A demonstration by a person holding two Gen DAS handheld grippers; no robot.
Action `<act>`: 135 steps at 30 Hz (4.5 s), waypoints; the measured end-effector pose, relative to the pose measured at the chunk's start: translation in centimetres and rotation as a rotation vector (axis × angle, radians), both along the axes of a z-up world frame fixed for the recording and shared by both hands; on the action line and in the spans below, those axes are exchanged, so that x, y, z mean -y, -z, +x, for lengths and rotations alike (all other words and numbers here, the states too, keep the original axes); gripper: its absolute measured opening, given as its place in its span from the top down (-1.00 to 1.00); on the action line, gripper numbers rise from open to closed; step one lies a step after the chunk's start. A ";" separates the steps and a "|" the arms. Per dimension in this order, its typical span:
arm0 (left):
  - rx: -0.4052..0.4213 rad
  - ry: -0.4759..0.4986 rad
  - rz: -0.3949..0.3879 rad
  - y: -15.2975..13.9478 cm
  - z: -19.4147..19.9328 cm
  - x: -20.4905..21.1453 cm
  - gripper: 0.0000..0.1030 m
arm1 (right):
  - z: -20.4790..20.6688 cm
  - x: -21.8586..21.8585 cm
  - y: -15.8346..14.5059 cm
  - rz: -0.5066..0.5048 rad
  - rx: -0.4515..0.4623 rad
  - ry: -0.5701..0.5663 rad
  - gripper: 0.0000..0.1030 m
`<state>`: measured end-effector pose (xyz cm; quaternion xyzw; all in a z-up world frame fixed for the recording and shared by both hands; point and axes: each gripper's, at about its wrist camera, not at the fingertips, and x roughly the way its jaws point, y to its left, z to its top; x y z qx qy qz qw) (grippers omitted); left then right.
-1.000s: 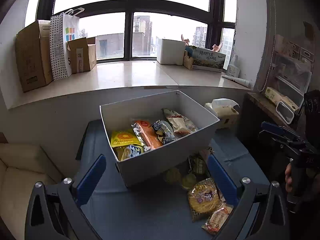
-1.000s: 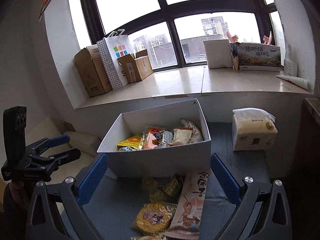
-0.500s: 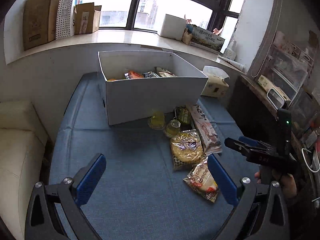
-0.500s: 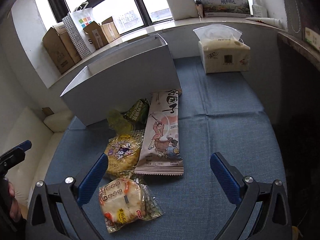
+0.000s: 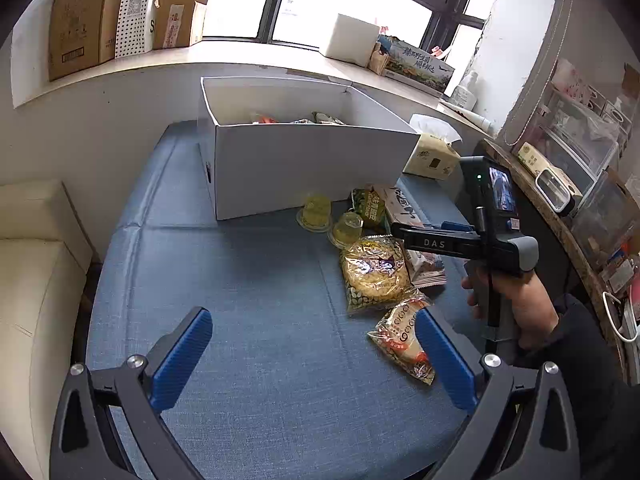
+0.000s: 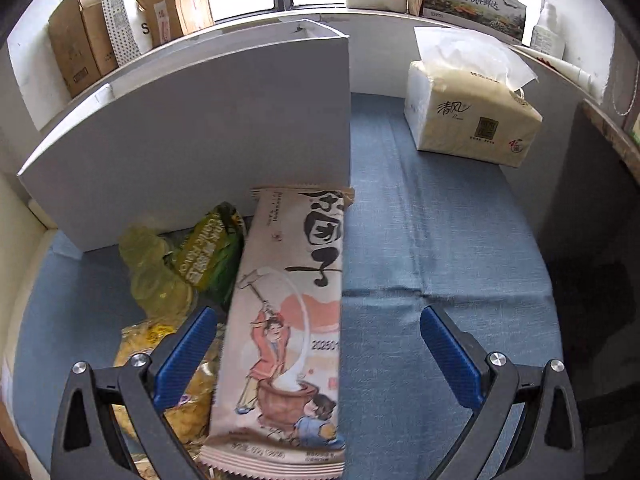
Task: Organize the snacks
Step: 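Grasp the tall printed cookie bag with the right tool while the left tool grasps the yellow puffed-snack bag, then place both bags into the white box and open both tools, then grasp the round bread pack with the right tool while the left tool grasps the green pea pack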
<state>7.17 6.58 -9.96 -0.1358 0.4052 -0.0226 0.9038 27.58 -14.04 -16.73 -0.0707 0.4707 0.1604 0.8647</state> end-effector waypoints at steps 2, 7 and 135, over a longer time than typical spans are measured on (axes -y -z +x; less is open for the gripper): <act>-0.002 -0.002 -0.005 0.2 0.0 -0.2 -1.00 | 0.7 0.4 0.5 -0.001 -0.021 0.008 -1.00; -0.018 -0.011 -0.022 0.8 0.3 -0.7 -1.00 | 1.3 1.5 1.0 -0.004 -0.024 0.046 -1.00; 0.106 0.029 0.188 -6.0 3.5 2.1 -1.00 | -10.2 3.8 -11.5 0.320 0.168 -0.217 -1.00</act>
